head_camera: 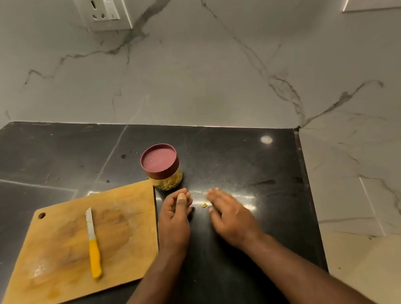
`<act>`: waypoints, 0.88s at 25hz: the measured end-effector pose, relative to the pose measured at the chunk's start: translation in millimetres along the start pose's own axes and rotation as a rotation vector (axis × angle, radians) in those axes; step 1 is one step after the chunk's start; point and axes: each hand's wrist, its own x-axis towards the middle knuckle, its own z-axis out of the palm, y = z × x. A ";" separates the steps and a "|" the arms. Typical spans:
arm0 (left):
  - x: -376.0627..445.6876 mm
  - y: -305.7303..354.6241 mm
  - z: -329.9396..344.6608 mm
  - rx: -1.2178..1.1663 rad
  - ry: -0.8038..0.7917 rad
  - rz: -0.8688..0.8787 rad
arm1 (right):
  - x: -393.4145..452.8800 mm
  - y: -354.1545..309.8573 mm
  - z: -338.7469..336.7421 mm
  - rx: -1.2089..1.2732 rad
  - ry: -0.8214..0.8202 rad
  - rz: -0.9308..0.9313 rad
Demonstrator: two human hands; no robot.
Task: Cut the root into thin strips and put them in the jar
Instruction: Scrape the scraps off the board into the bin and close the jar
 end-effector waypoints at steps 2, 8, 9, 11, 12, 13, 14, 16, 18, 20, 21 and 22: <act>-4.5 0.2 -6.0 -0.014 0.034 -0.014 | 15.3 11.5 -7.7 -0.026 0.009 0.034; -20.3 -4.7 -27.6 -0.059 0.075 -0.035 | -18.1 -14.3 9.1 -0.183 -0.256 -0.230; -23.7 -6.0 -30.6 -0.078 0.072 -0.040 | -31.7 -16.4 9.1 -0.145 -0.259 -0.242; -32.6 -8.4 -35.4 -0.108 0.067 -0.053 | -59.6 -21.4 9.1 -0.024 -0.247 -0.247; -37.4 -9.0 -36.9 -0.121 0.066 -0.065 | -71.3 -23.9 9.5 0.057 -0.219 -0.231; -41.6 -9.8 -38.7 -0.142 0.065 -0.081 | -78.7 -26.4 10.1 0.146 -0.165 -0.190; -46.0 -9.9 -41.0 -0.165 0.064 -0.097 | -79.9 -28.0 10.5 0.232 -0.076 -0.119; -54.6 -9.0 -46.4 -0.212 0.047 -0.127 | -67.2 -27.2 7.7 0.355 0.104 0.076; -68.6 -8.1 -57.5 -0.252 0.027 -0.166 | -56.3 -32.1 7.3 0.349 0.116 0.140; -89.4 -9.8 -73.3 -0.315 -0.011 -0.250 | -60.2 -43.5 15.9 0.328 0.042 0.090; -102.1 -11.4 -81.6 -0.348 -0.052 -0.305 | -65.5 -50.0 21.9 0.342 0.006 0.073; -115.0 -14.0 -90.2 -0.376 -0.109 -0.367 | -72.4 -55.5 28.5 0.362 -0.025 0.070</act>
